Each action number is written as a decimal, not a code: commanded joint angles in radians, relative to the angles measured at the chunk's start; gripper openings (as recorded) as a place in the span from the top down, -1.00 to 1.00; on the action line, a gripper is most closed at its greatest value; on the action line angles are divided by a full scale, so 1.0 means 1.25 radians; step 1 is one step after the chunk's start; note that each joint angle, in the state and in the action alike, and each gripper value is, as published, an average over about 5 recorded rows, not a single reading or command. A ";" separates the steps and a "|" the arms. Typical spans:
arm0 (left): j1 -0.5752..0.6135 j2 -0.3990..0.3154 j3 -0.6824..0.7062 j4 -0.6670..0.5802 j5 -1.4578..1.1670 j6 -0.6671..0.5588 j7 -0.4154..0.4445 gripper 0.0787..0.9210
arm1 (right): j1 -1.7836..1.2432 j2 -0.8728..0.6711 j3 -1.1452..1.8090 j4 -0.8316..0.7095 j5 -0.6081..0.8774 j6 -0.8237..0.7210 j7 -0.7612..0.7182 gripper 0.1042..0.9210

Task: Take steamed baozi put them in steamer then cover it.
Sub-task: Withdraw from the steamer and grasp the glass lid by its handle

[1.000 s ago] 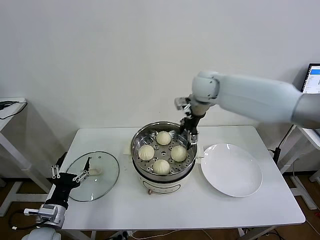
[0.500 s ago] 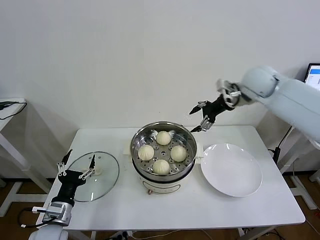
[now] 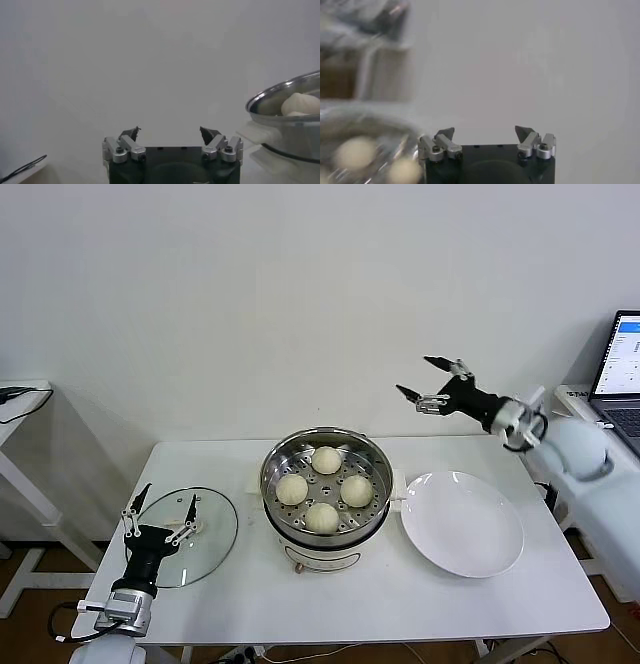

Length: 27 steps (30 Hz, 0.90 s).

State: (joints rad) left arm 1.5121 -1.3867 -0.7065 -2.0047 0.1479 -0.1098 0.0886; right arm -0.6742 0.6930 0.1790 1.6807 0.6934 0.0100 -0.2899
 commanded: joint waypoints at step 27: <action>-0.072 0.044 -0.073 0.417 1.058 -0.253 -0.374 -0.77 | -0.667 0.545 0.310 0.163 -0.250 0.320 0.269 -0.76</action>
State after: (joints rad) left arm 1.4492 -1.3546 -0.7663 -1.6431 1.0173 -0.3597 -0.2196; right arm -1.4607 1.2943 0.5496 1.8854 0.4207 0.3732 0.0194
